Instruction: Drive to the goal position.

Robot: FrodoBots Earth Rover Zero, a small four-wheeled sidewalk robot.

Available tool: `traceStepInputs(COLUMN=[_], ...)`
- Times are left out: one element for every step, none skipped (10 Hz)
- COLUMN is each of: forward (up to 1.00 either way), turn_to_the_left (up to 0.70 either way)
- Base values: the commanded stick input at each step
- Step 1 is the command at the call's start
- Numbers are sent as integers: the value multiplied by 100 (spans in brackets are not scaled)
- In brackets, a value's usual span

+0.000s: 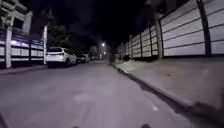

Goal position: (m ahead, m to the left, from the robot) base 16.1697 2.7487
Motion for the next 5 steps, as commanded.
traceStepInputs(forward=[50, 50, 50, 50, 50], turn_to_the_left=[0, 0, 0, 0, 0])
